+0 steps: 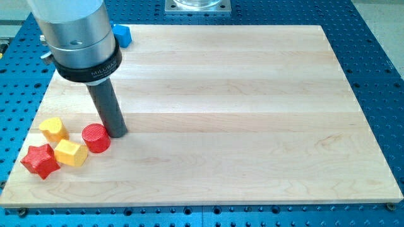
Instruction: Slide the heart into the red circle
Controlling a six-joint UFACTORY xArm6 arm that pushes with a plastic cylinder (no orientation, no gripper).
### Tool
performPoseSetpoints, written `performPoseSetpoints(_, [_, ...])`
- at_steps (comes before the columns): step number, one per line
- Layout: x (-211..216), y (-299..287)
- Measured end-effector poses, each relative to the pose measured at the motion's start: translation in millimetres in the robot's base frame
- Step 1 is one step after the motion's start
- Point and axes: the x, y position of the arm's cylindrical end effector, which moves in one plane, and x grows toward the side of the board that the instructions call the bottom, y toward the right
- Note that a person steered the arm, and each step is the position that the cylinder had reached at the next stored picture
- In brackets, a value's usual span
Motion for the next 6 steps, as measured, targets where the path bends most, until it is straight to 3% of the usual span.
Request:
performPoseSetpoints(1, [-8.6,13.6])
performPoseSetpoints(3, [-80.7,59.7])
performPoseSetpoints(4, [-77.7,51.2])
performPoseSetpoints(6, [-83.5,-62.2])
